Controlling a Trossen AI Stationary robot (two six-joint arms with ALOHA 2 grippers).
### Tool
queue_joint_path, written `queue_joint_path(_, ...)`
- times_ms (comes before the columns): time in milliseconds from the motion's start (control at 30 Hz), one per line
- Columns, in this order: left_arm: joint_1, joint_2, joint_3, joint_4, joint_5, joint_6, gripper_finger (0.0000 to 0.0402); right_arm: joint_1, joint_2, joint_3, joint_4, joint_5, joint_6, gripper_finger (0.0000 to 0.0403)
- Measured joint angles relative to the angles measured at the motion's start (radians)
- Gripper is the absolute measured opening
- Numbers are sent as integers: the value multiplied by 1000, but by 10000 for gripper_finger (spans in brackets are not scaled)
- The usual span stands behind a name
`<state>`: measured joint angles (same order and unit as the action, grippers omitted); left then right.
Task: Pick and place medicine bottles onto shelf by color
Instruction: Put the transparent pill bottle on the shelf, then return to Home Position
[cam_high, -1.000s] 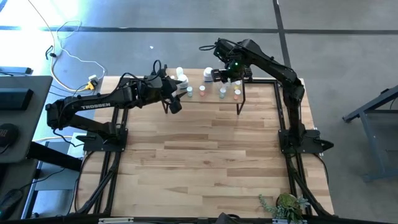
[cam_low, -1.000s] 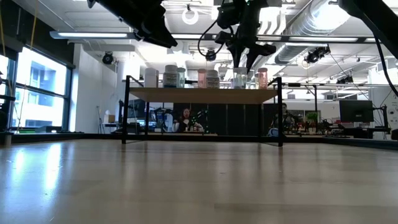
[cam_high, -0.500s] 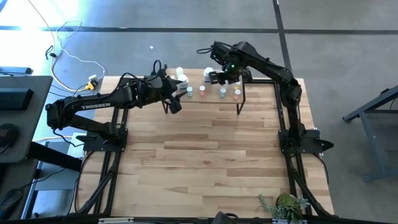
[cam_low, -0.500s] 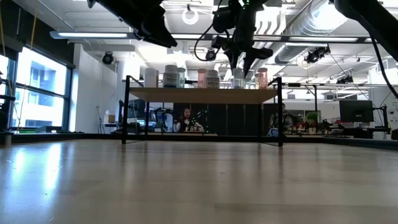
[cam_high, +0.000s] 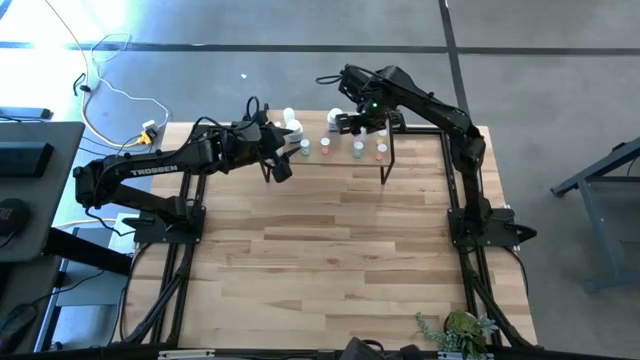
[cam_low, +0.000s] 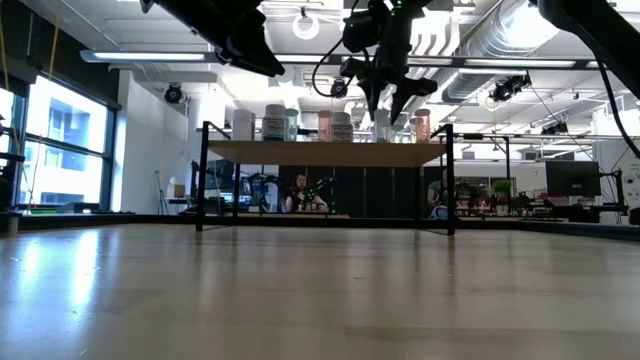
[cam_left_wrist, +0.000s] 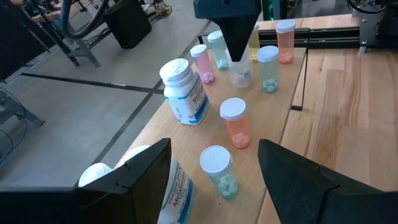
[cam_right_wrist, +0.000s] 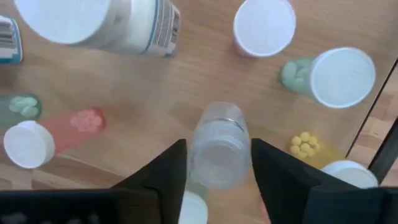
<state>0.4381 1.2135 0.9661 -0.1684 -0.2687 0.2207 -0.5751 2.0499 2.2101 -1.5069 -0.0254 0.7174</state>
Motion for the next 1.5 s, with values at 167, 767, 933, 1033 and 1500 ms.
queue_joint_path(167,0,0,0,0,0,0,229,-14,0,0,6,3,0,210)
queue_joint_path(767,0,-57,0,-1,31,-35,229,-24,-2,80,15,27,-73,222)
queue_joint_path(933,0,-129,0,-33,41,-100,229,-12,-22,135,63,44,-128,222)
queue_joint_path(1033,0,-184,0,-85,72,-160,229,7,-58,118,120,45,-176,222)
queue_joint_path(1500,0,-555,-310,-57,193,-349,229,136,-104,119,304,64,-534,222)
